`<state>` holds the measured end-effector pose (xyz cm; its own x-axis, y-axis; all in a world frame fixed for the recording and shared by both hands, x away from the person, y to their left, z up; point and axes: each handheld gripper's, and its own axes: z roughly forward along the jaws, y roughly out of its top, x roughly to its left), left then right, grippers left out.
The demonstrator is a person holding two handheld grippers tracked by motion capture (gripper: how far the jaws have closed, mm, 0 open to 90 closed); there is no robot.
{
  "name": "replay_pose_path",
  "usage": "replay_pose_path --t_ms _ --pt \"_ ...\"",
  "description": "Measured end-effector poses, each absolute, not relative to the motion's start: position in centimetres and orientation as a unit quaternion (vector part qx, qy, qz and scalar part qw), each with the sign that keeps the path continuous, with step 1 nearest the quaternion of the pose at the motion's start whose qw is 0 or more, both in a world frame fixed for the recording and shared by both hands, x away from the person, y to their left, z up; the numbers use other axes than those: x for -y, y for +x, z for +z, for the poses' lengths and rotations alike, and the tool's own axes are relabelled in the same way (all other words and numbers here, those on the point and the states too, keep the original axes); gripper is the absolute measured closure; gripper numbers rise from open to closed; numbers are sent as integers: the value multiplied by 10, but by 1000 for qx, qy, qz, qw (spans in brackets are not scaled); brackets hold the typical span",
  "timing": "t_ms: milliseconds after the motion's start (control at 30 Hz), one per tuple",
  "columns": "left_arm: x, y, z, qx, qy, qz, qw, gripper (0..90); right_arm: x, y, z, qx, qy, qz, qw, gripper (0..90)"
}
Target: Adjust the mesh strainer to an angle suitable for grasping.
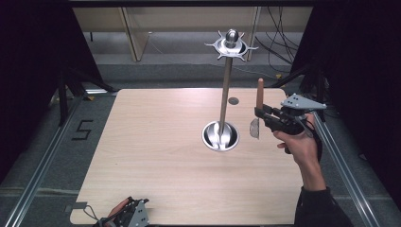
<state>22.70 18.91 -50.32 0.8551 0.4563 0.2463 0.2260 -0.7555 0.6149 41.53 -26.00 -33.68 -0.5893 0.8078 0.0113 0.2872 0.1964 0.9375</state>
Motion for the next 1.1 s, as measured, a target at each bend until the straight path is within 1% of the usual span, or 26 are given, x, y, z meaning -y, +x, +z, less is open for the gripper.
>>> replay_pose_path --t_ms 33,67,100,267,333,400,500,533,567,600,667,867,900,933,967,1033,1067,1100 --pt "-188 227 -505 -190 914 201 298 165 260 418 -335 -727 375 518 251 715" --pt "-189 227 -503 -184 918 185 299 165 260 418 -335 -727 375 518 251 715" --pt "-189 227 -503 -185 917 188 299 166 260 420 -334 -725 373 519 256 715" --pt "-189 227 -503 -184 918 188 297 165 261 427 -328 -714 386 533 239 715" --pt "-189 227 -503 -184 918 189 296 165 262 431 -324 -712 378 534 255 715" --pt "-189 227 -503 -185 918 188 297 165 261 433 -319 -709 387 534 248 715" --pt "-189 228 -504 -187 916 193 299 166 261 436 -313 -707 382 534 264 715" --pt "-189 228 -504 -187 916 191 300 166 260 436 -311 -707 388 533 257 715" --pt "-189 228 -503 -186 916 190 299 166 261 438 -310 -707 383 533 263 715" --pt "-190 227 -502 -183 920 177 296 165 261 439 -307 -704 390 533 259 715" --pt "-189 228 -503 -184 918 190 296 165 260 442 -302 -703 392 531 264 715" --pt "-189 228 -503 -184 918 190 297 165 259 447 -295 -703 391 531 267 715" --pt "-189 228 -503 -184 917 191 297 166 259 448 -294 -702 388 531 275 715" --pt "-189 227 -503 -185 917 187 300 165 258 449 -292 -701 394 530 268 715" --pt "-190 227 -502 -183 920 177 297 165 258 449 -291 -703 391 527 273 715" --pt "-189 228 -503 -183 918 192 295 165 257 453 -289 -703 386 528 280 715" --pt "-189 228 -503 -185 917 191 298 165 256 452 -288 -702 395 527 271 715" --pt "-189 227 -503 -185 917 185 301 165 256 454 -287 -703 391 526 275 715"
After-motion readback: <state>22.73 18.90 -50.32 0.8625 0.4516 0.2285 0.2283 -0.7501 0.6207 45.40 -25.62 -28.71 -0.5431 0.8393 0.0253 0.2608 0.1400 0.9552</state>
